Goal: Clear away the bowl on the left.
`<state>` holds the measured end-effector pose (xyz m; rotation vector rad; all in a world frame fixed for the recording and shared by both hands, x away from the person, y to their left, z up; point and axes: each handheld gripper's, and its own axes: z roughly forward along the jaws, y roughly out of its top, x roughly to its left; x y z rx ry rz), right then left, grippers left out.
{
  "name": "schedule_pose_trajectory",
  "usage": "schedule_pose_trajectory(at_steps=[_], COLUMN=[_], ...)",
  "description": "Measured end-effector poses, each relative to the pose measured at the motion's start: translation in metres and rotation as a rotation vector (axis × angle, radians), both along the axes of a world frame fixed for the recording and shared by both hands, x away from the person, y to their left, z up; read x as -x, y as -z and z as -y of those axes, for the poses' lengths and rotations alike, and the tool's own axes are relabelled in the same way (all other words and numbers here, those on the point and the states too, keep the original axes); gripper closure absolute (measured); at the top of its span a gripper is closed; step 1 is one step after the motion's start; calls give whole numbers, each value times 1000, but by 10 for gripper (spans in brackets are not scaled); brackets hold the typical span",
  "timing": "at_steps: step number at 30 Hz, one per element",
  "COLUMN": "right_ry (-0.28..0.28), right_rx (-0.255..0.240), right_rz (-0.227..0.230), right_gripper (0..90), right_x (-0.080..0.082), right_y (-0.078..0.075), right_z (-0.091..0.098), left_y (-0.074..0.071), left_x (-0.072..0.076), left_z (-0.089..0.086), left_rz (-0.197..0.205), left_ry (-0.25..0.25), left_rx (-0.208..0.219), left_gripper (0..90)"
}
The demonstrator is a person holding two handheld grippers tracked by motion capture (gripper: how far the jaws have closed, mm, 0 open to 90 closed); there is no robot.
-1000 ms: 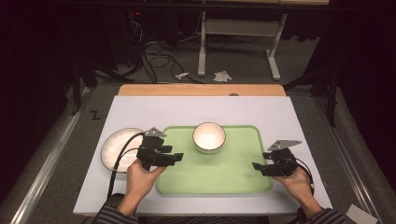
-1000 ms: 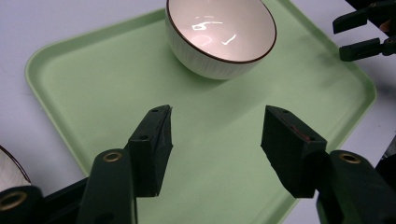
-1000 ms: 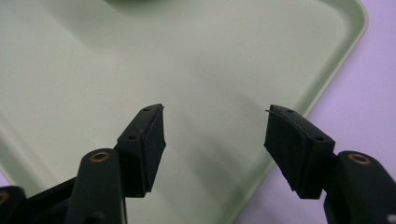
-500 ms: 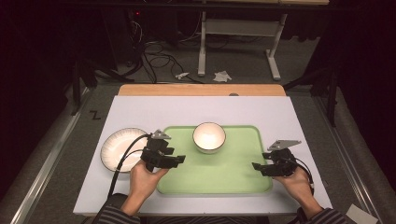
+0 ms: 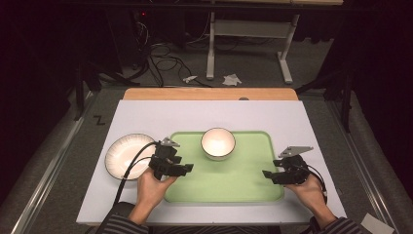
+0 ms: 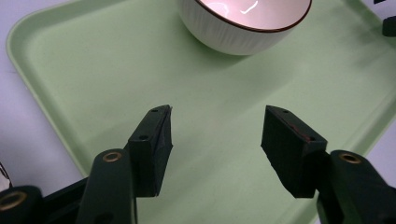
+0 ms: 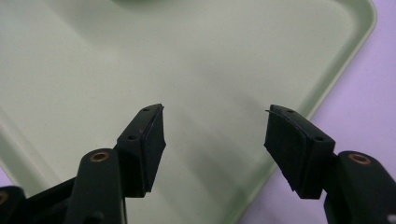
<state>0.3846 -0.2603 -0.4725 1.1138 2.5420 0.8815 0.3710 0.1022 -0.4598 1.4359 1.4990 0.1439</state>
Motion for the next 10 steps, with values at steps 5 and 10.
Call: schedule_pose_trajectory(at_steps=[5,10], right_ry=[2,-2], right_rx=[-7,-8], right_rz=[-2,1], right_gripper=[391,391], right_x=[0,-1], right_y=[1,1], right_z=[-1,-1], left_y=[4,4], left_x=[-3,-5], left_z=[-3,-4], left_rz=[-14,-24], left_ry=[-10,-17], left_rx=[0,18], left_gripper=[429,426])
